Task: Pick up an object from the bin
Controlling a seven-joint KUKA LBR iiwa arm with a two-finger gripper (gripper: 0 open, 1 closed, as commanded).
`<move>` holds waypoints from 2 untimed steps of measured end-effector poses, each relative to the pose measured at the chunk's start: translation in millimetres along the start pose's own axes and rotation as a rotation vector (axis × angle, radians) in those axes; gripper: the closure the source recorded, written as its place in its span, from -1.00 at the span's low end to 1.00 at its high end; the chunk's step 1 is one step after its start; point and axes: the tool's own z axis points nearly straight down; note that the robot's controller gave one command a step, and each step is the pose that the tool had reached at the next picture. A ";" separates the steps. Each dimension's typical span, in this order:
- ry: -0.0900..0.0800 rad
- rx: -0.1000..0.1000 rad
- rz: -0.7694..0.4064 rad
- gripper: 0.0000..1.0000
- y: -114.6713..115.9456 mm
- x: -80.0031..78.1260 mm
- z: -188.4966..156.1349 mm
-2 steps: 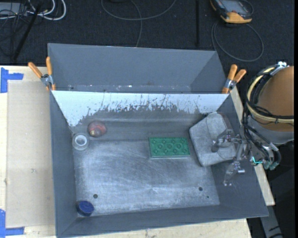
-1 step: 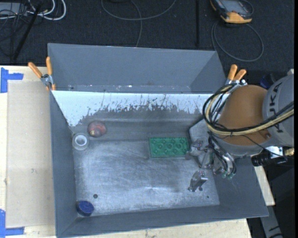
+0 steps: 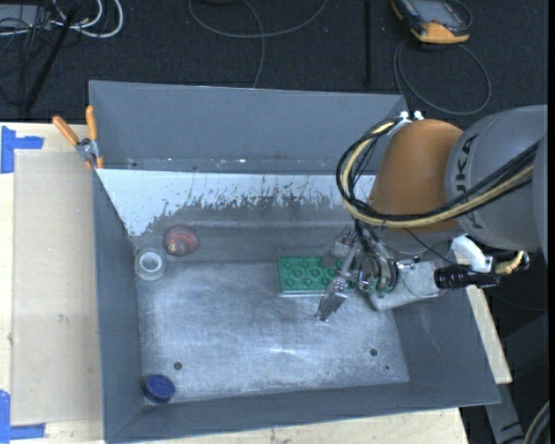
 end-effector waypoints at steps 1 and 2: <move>-0.005 0.002 -0.072 -1.00 14.2 -49.7 68.7; 0.001 0.003 -0.075 1.00 14.3 -47.6 66.1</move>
Offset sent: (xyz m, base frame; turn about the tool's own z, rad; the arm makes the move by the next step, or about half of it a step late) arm 0.0492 -0.0049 -0.0664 -0.0703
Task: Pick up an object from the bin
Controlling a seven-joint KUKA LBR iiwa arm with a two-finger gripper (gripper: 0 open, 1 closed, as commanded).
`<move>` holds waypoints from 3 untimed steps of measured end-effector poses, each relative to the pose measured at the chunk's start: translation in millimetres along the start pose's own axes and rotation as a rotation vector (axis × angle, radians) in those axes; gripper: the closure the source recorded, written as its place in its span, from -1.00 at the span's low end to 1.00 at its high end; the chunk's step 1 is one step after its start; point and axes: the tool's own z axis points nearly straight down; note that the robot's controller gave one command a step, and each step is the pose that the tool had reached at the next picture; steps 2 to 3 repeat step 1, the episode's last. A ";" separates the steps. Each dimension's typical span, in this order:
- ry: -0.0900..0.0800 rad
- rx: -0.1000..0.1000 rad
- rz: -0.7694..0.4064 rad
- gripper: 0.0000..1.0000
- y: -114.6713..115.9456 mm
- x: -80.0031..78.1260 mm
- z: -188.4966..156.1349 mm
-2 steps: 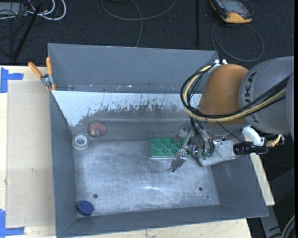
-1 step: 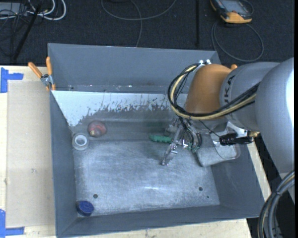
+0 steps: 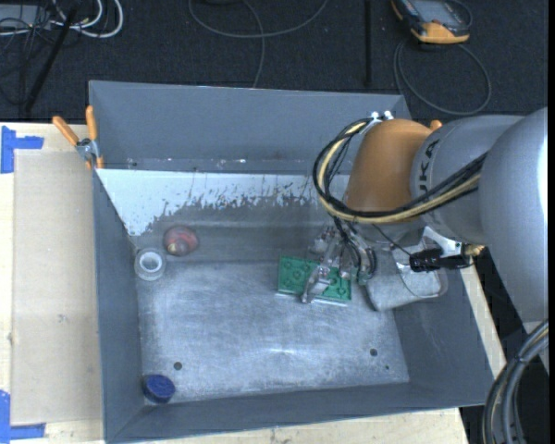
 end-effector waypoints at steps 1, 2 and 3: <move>-0.009 -0.001 -0.103 1.00 -17.4 -9.4 -147.2; -0.009 -0.001 -0.103 1.00 -17.4 -9.4 -147.2; -0.009 -0.001 -0.103 1.00 -17.4 -9.4 -147.2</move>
Offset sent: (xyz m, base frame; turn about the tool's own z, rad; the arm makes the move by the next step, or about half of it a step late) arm 0.0018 -0.0190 0.1424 -0.1030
